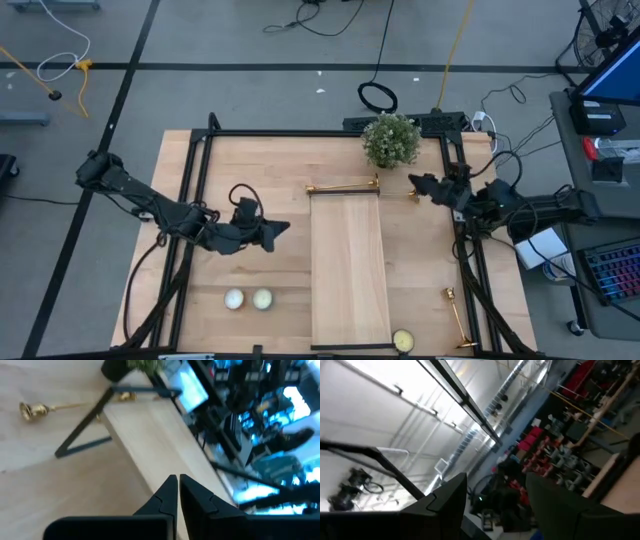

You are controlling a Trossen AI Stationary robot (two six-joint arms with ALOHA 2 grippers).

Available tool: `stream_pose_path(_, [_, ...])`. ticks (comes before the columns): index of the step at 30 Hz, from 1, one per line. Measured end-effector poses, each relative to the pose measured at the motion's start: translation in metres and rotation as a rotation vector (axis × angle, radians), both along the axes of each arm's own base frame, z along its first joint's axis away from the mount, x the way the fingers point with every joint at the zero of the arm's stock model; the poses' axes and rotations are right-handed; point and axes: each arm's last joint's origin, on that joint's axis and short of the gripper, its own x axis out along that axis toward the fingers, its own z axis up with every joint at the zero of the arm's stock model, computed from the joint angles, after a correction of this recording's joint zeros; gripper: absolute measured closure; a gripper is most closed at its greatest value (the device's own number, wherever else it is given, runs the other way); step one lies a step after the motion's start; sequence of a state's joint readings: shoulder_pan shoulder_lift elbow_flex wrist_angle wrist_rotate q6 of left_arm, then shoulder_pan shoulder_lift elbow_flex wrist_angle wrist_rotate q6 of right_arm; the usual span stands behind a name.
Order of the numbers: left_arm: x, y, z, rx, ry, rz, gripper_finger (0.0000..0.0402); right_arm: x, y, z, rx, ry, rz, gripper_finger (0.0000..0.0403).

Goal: Pick & Place candle stick holders
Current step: Put the top right gold candle holder on the shelf

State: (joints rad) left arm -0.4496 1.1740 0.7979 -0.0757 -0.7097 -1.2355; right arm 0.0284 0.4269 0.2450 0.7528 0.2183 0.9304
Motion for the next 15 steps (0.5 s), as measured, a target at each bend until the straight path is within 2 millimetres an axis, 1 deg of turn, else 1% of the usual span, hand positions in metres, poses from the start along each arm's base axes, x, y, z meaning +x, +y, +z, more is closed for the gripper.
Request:
stream_pose_path(4, [0.003, 0.003, 0.005, 0.008, -0.046, 0.029, 0.0398, 0.011, 0.003, 0.017, -0.052, -0.038, 0.065, 0.02])
stream_pose_path(11, [0.006, 0.008, 0.007, 0.014, -0.069, 0.044, 0.0371, 0.036, 0.008, 0.069, -0.209, -0.102, 0.156, 0.02])
stream_pose_path(15, [0.006, 0.008, 0.007, 0.015, -0.068, 0.041, 0.0373, 0.051, 0.011, 0.096, -0.305, -0.088, 0.205, 0.02])
